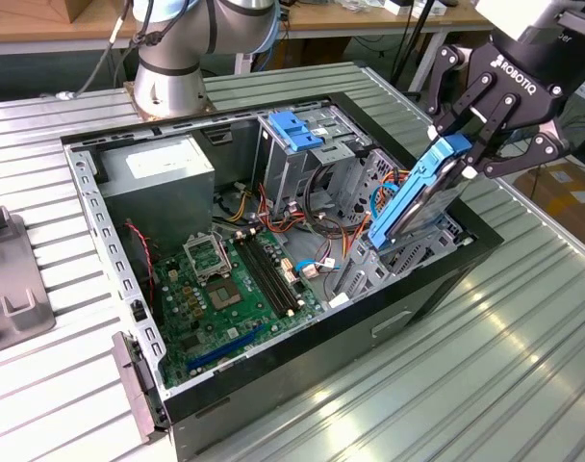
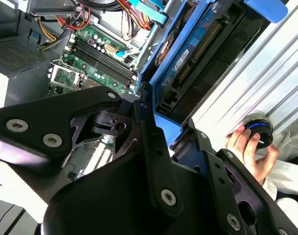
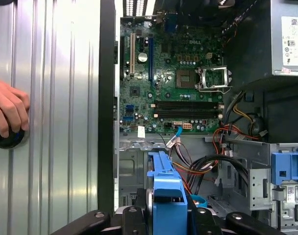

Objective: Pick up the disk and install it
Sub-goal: 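Pick up the disk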

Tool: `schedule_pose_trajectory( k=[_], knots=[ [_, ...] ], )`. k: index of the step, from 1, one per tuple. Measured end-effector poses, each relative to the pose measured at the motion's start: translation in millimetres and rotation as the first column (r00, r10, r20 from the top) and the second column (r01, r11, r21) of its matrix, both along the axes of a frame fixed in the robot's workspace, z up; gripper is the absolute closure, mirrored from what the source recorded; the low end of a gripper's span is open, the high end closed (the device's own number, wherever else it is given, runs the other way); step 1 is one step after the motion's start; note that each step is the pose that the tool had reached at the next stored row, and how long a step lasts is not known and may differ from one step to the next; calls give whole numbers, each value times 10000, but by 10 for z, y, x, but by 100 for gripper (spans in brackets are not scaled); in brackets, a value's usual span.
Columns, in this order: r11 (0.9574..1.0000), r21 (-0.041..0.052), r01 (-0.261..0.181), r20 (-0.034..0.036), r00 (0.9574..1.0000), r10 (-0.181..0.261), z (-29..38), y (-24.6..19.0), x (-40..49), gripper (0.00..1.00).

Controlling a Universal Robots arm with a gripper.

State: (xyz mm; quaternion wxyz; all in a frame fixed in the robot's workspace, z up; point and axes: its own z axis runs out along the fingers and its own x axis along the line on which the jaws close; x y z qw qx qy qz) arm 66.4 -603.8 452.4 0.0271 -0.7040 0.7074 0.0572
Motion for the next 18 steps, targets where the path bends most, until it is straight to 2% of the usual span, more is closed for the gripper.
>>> schedule_pose_trajectory(
  k=[6,18],
  knots=[
    [10000,-3,23,0,10000,-23,-24,23,0,63],
    [10000,-28,24,-1,10000,-24,-115,26,0,63]
  ],
)
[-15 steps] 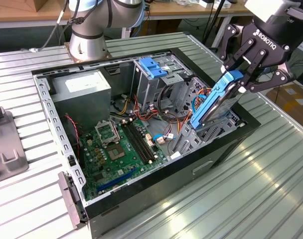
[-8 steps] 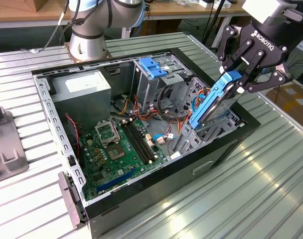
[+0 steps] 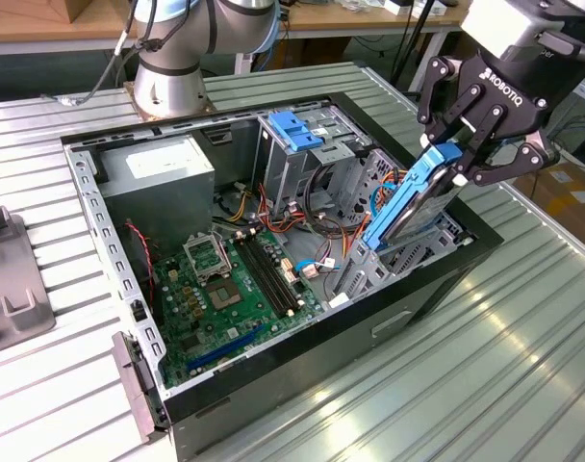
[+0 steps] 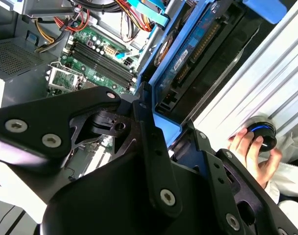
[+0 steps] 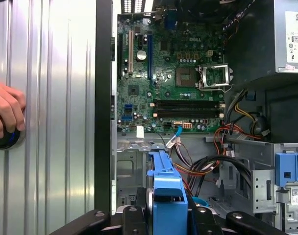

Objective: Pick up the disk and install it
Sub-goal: 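Pick up the disk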

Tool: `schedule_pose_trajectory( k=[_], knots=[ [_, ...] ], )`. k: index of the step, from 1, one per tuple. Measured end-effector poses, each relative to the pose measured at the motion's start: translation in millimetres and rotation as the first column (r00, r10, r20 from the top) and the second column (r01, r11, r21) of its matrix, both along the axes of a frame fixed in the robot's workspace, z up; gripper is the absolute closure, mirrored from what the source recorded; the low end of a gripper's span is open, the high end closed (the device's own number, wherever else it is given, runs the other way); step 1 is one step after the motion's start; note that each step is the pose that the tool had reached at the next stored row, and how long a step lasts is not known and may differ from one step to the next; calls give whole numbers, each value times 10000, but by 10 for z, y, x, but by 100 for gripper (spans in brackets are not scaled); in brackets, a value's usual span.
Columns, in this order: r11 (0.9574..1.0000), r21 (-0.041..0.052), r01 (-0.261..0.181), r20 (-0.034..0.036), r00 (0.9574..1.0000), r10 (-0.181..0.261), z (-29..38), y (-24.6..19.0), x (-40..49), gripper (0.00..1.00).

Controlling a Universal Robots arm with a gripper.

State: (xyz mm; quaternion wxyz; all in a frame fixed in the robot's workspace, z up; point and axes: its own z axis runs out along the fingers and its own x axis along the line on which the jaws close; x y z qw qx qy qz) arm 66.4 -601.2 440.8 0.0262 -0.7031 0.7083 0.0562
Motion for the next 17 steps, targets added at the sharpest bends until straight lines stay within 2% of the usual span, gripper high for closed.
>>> schedule_pose_trajectory(
  k=[6,17],
  knots=[
    [10000,-22,0,0,10000,0,-98,0,0,63],
    [10000,-30,0,1,10000,0,-226,0,0,63]
  ],
)
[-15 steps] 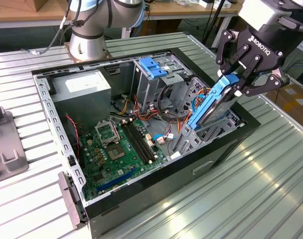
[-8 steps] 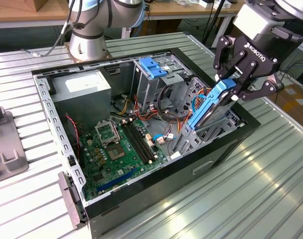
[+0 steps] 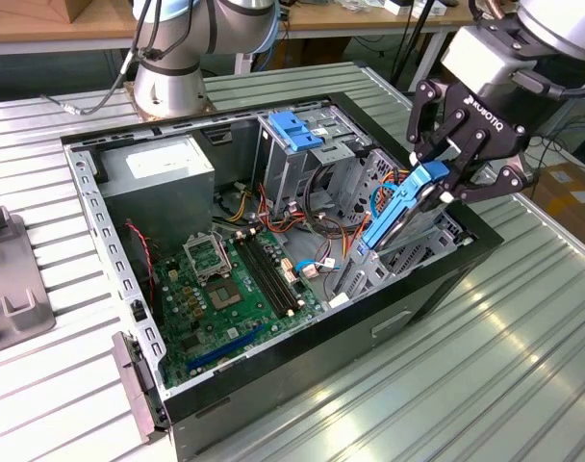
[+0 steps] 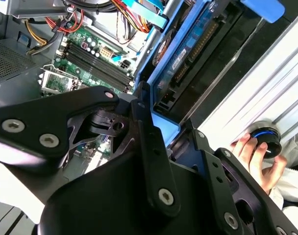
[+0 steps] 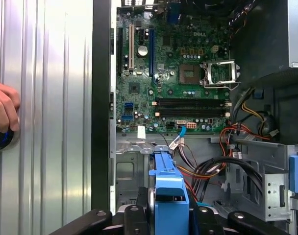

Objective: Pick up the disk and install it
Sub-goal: 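Pick up the disk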

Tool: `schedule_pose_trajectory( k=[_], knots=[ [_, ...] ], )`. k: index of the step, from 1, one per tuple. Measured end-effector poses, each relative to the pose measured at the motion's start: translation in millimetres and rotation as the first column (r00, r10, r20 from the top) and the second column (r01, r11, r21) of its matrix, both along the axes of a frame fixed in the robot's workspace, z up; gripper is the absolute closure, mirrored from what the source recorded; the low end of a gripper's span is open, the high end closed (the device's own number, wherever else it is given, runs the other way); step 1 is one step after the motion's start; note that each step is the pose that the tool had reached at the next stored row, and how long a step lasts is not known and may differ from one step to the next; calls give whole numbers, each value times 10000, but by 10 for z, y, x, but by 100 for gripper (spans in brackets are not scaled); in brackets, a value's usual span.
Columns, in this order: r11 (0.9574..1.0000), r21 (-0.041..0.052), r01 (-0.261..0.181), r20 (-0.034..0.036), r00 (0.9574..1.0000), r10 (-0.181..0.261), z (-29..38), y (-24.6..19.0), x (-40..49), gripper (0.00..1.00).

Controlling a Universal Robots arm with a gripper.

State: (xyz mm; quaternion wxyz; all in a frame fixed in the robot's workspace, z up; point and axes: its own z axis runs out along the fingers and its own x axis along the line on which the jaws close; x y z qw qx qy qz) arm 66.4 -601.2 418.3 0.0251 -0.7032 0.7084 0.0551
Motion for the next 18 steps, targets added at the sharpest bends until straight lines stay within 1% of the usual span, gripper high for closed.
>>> schedule_pose_trajectory(
  k=[5,18],
  knots=[
    [10000,-3,0,0,10000,0,-53,0,0,63],
    [10000,-10,0,0,10000,0,-155,0,0,63]
  ],
)
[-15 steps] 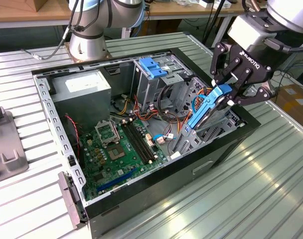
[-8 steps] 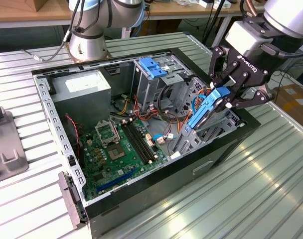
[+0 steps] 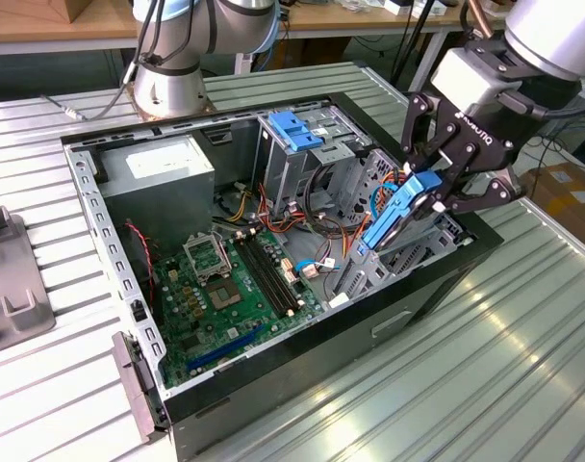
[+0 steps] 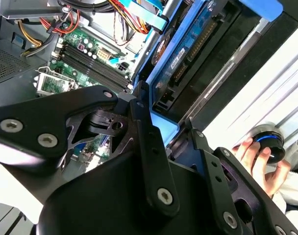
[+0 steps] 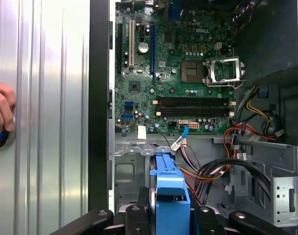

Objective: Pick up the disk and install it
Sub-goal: 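Pick up the disk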

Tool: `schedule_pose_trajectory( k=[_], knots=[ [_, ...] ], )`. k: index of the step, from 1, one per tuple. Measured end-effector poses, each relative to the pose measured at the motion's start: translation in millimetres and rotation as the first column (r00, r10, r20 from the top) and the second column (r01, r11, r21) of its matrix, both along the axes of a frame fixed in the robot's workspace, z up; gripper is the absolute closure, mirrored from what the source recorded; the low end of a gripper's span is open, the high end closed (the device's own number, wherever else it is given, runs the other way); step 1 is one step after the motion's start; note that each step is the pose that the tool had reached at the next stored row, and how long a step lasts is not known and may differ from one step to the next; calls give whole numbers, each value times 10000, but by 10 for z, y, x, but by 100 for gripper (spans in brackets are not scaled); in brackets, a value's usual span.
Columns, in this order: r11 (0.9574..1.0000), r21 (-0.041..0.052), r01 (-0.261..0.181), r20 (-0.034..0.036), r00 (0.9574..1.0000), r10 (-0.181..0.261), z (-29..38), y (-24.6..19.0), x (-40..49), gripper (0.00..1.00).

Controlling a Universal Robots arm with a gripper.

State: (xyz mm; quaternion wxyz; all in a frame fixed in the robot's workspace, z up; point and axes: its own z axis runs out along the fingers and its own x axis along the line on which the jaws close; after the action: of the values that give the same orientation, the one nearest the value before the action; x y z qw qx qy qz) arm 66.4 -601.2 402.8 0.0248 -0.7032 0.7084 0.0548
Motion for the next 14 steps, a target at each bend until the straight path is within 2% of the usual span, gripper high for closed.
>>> schedule_pose_trajectory(
  k=[14],
  knots=[
    [10000,-3,0,0,10000,0,-69,0,0,63]
  ],
)
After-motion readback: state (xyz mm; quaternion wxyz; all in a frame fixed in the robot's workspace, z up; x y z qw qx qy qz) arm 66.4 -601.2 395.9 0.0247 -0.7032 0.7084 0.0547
